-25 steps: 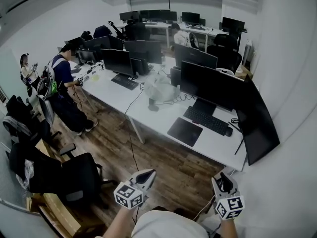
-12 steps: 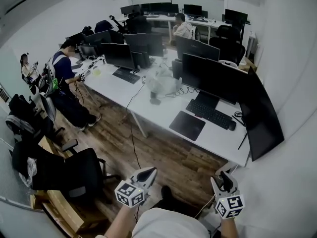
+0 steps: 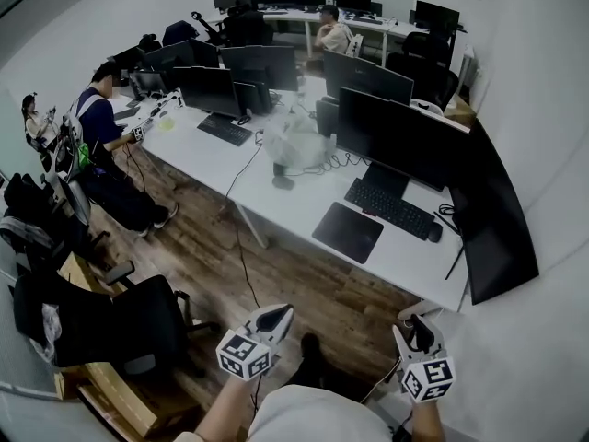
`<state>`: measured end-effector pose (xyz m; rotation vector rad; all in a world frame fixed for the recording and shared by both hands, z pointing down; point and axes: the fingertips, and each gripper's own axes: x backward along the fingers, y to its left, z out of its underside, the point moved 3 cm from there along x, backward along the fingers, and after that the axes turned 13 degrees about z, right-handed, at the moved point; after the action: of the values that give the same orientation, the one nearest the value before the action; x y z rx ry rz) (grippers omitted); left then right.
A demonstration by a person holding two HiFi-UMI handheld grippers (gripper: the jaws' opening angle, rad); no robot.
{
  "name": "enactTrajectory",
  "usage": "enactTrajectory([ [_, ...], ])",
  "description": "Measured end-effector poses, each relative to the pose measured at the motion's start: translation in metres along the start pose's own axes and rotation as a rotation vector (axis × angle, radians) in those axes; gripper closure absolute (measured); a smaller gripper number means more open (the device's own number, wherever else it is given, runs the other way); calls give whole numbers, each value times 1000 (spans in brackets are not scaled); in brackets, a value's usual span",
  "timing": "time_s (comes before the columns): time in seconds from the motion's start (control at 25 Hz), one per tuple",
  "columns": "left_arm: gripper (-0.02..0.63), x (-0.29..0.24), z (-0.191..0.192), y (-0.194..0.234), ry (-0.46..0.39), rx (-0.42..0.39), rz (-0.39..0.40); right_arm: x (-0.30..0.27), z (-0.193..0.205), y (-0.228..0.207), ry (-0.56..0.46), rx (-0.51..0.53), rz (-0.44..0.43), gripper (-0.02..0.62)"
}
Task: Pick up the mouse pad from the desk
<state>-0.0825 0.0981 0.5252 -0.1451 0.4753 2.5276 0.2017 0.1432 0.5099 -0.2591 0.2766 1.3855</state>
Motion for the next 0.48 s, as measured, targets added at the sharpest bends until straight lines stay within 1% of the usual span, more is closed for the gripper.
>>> enactTrajectory([
  [0.28,591,-29,-12,65,40,-13,17,-68,-18,6,33,20,13,385],
  [0.48,591,-47,-20,110,63,-8,46,-114,-31,8,50,27,39,385],
])
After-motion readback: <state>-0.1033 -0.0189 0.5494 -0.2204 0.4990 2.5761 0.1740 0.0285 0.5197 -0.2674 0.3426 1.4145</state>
